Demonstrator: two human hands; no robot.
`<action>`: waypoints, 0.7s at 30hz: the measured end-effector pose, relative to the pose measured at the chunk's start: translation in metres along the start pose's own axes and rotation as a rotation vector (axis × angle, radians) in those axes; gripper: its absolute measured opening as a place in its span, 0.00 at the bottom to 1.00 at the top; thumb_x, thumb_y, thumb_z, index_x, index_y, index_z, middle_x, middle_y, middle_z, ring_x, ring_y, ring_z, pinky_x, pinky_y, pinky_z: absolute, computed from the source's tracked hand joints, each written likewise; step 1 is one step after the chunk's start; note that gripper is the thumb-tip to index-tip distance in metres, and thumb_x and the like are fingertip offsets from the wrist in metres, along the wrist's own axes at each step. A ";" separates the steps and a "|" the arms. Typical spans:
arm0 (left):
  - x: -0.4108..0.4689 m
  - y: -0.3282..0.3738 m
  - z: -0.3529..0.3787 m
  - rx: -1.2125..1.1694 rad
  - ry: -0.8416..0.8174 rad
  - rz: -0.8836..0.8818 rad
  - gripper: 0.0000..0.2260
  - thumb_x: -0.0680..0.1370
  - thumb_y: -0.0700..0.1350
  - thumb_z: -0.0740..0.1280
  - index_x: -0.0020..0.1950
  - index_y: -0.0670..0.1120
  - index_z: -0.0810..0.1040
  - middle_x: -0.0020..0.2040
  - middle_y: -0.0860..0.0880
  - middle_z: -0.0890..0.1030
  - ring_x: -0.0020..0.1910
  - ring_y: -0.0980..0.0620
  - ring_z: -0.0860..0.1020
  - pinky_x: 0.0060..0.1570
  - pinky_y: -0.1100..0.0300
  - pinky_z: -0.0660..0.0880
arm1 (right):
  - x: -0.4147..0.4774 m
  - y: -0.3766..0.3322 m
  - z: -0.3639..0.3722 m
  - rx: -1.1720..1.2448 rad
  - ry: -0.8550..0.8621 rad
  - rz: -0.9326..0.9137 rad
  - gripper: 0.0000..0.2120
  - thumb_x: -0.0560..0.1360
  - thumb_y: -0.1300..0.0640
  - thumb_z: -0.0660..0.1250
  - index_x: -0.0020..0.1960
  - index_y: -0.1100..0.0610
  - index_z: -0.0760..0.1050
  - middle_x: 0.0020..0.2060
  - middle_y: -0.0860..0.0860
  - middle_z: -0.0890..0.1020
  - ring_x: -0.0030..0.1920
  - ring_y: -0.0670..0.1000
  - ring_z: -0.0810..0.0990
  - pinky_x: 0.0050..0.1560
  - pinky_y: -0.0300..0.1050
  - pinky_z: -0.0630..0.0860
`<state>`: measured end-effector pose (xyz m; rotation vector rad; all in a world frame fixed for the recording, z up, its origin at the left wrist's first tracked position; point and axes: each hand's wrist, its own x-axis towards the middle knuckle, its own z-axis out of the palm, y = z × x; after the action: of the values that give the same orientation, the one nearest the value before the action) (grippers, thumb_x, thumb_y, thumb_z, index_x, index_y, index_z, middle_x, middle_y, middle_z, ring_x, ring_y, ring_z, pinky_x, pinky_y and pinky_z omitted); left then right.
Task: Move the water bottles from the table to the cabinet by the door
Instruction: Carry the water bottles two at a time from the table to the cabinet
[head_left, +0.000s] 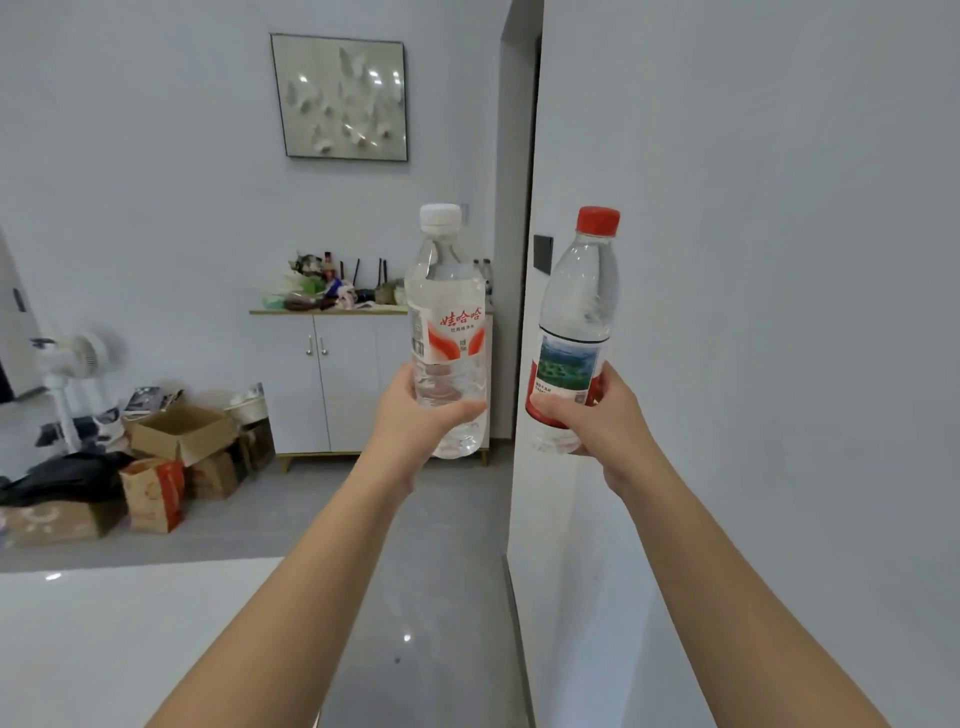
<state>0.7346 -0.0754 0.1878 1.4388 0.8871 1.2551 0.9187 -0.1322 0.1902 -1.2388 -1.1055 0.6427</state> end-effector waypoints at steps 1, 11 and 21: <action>0.002 0.004 -0.002 0.000 0.006 -0.002 0.23 0.68 0.36 0.77 0.59 0.50 0.75 0.52 0.50 0.83 0.50 0.54 0.81 0.48 0.57 0.77 | 0.001 -0.005 0.002 -0.004 0.000 -0.007 0.22 0.69 0.61 0.76 0.58 0.48 0.72 0.46 0.40 0.81 0.42 0.39 0.81 0.37 0.35 0.76; 0.010 0.022 -0.022 0.013 0.046 -0.030 0.26 0.69 0.39 0.77 0.63 0.50 0.73 0.54 0.50 0.82 0.54 0.49 0.79 0.54 0.47 0.77 | 0.007 -0.021 0.011 -0.014 -0.004 0.006 0.24 0.69 0.60 0.76 0.61 0.49 0.71 0.48 0.43 0.80 0.48 0.43 0.80 0.39 0.42 0.78; 0.031 0.022 -0.033 0.022 0.023 -0.006 0.22 0.69 0.37 0.77 0.57 0.53 0.74 0.50 0.52 0.82 0.49 0.54 0.80 0.54 0.49 0.77 | 0.030 -0.016 0.027 -0.072 -0.011 -0.006 0.26 0.68 0.59 0.77 0.63 0.51 0.72 0.53 0.46 0.81 0.50 0.45 0.81 0.43 0.42 0.79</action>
<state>0.7068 -0.0444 0.2161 1.4405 0.9230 1.2631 0.9027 -0.0986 0.2137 -1.2948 -1.1495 0.6106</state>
